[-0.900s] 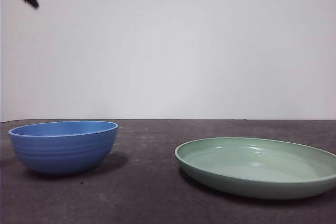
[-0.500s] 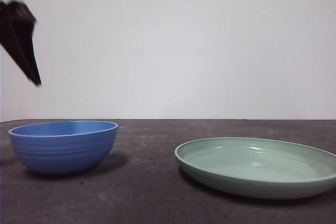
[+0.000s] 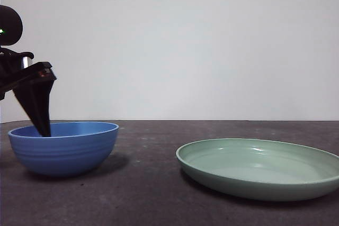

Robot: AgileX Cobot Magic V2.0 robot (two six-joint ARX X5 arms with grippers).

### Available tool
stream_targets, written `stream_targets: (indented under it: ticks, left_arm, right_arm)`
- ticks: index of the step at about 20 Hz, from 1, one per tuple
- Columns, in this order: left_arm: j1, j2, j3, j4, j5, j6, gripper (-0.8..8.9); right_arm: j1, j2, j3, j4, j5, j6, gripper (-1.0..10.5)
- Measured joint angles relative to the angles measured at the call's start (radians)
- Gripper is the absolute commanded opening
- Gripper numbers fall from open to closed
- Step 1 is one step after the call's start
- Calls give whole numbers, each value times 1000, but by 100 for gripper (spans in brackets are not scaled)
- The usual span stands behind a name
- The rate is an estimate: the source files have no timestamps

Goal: Pick up the blue bowl, put it on the green plate, put it on desk

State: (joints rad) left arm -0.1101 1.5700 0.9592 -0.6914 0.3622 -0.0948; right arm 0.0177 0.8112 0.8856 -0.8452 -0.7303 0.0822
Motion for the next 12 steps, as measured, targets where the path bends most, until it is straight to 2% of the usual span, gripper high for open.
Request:
stream_targets:
  ticks: [1,2,4,6,8,12]
  left_arm:
    - [0,0,0,3,0,0,145]
    - [0,0,0,3,0,0,97]
    - [0,0,0,6,0,0,76]
    - [-4,0,0,8,0,0,6]
    - [-8,0,2,6,-7,0,6]
    - [-53,0,79,-53,-97,0,7]
  right_arm:
    - [0,0,0,0,0,0,561]
    - [0,0,0,0,0,0,561]
    - [0,0,0,0,0,0,561]
    - [0,0,0,0,0,0,561]
    - [0,0,0,0,0,0,561]
    - [0,0,0,0,0,0,561]
